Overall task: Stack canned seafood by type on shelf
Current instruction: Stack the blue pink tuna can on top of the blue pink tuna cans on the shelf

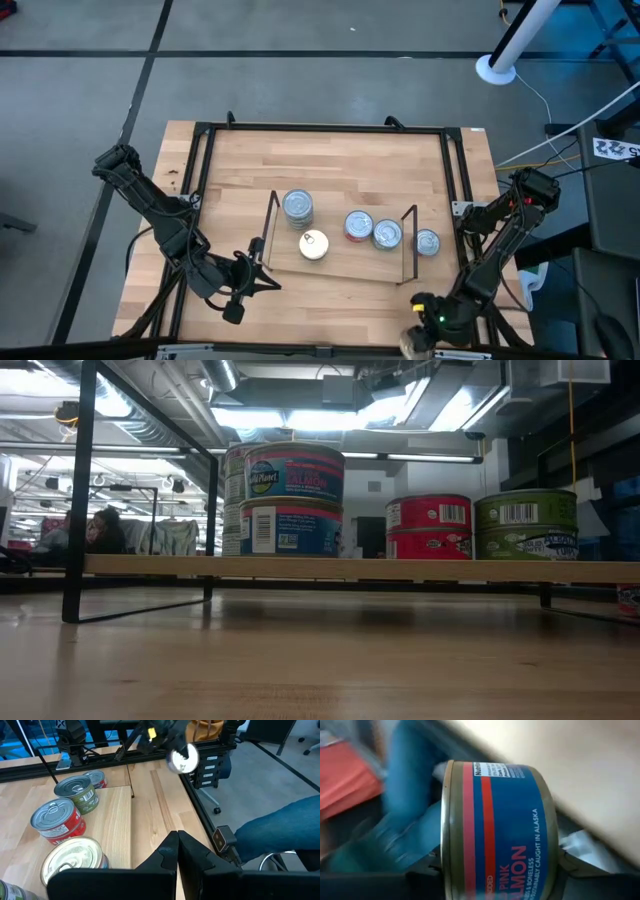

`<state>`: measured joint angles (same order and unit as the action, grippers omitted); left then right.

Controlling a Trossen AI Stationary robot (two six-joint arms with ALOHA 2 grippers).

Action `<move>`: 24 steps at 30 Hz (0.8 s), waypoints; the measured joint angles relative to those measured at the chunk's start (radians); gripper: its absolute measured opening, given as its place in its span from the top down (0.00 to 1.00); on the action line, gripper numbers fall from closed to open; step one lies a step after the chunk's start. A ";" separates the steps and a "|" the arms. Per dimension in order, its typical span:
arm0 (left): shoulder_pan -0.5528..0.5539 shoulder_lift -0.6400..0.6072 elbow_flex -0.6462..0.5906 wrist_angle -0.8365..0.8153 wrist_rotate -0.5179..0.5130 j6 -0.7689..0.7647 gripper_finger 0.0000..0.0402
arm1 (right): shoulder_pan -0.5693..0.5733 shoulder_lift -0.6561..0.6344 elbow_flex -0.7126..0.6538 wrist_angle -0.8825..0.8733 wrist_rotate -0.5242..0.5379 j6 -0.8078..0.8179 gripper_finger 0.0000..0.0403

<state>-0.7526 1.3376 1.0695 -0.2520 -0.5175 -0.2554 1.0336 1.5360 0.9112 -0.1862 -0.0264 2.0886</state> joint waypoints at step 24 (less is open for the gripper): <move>0.000 0.000 0.000 0.001 0.000 -0.054 0.99 | -0.136 0.006 0.000 0.541 0.712 -0.447 0.55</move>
<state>-0.7528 1.3376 1.0695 -0.2512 -0.5171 -0.3096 0.8980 1.5425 0.9115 0.3550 0.6851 1.6420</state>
